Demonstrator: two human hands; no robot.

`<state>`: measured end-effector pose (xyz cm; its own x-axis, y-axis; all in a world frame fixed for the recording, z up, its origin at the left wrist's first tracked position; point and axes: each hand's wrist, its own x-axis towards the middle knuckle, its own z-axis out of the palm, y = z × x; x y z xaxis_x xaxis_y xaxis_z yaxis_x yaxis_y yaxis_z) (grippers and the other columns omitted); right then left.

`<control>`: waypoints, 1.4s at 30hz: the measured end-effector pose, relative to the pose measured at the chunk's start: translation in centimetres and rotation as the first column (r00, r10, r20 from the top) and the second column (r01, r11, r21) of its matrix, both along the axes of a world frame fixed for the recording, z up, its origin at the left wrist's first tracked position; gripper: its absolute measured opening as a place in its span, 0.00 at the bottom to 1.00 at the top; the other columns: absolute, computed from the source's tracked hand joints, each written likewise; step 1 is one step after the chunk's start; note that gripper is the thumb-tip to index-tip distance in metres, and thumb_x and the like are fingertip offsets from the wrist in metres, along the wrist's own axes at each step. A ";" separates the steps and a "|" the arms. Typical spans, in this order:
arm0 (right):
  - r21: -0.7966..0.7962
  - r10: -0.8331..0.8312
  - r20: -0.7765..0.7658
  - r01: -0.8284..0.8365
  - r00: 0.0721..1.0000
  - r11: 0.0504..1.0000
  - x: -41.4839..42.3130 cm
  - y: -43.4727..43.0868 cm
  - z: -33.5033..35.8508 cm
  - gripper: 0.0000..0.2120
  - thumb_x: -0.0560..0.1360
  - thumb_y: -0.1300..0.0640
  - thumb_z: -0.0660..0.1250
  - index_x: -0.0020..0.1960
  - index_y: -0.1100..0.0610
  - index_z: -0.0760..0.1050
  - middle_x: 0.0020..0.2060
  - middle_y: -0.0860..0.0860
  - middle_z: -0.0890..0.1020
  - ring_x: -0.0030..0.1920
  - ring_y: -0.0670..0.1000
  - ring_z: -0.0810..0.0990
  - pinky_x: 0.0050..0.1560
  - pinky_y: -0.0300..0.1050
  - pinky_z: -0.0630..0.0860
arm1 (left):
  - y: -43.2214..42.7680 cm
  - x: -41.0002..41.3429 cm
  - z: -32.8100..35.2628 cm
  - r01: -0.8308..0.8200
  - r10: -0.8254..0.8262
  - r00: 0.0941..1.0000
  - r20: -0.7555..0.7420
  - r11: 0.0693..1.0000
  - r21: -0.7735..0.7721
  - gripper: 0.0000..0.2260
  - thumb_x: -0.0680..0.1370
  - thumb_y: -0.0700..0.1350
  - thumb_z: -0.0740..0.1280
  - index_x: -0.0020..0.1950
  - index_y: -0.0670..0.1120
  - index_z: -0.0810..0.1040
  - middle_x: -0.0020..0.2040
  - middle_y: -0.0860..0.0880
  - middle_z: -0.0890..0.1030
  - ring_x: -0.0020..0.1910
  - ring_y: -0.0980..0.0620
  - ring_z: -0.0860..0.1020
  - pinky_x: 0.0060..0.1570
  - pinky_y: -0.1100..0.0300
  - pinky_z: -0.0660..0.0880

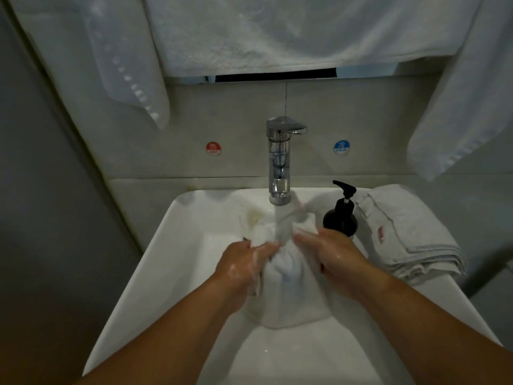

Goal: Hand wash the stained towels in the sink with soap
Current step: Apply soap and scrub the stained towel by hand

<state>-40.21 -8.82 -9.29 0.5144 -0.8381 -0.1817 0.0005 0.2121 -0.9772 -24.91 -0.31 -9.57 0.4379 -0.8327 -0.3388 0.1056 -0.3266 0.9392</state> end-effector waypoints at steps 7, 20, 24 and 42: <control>-0.095 0.120 -0.040 -0.124 0.992 0.988 0.1 0.2 0.3 0.10 0.81 0.54 0.67 0.60 0.55 0.82 0.52 0.53 0.87 0.54 0.53 0.86 0.56 0.51 0.82 | 0.2 0.6 1.1 -0.066 0.102 0.970 0.222 0.984 -0.166 0.19 0.81 0.61 0.63 0.55 0.48 0.84 0.50 0.49 0.86 0.51 0.47 0.84 0.57 0.47 0.79; -0.775 -0.323 -0.246 0.015 0.914 0.632 3.4 4.7 1.7 0.11 0.82 0.43 0.58 0.47 0.48 0.72 0.37 0.44 0.80 0.38 0.43 0.80 0.39 0.38 0.76 | -0.4 -2.1 0.6 -0.099 0.165 0.843 0.512 0.983 -0.155 0.26 0.84 0.63 0.49 0.54 0.49 0.81 0.50 0.47 0.84 0.51 0.46 0.81 0.56 0.50 0.77; -0.650 -0.419 -0.291 0.144 0.860 0.746 2.3 1.5 1.9 0.15 0.84 0.46 0.57 0.45 0.52 0.75 0.38 0.47 0.80 0.41 0.49 0.80 0.39 0.44 0.70 | 0.5 -4.3 1.0 0.076 0.086 0.788 0.609 0.969 -0.235 0.20 0.84 0.60 0.53 0.51 0.50 0.79 0.47 0.51 0.83 0.47 0.52 0.80 0.49 0.58 0.73; -0.710 -0.285 -0.379 -0.080 0.880 0.699 3.2 4.2 1.4 0.16 0.83 0.43 0.57 0.48 0.53 0.75 0.42 0.50 0.82 0.42 0.50 0.81 0.45 0.45 0.74 | -0.2 -2.0 0.2 -0.022 0.073 0.862 0.502 0.994 -0.106 0.23 0.86 0.57 0.53 0.51 0.47 0.84 0.50 0.45 0.85 0.51 0.44 0.82 0.56 0.48 0.78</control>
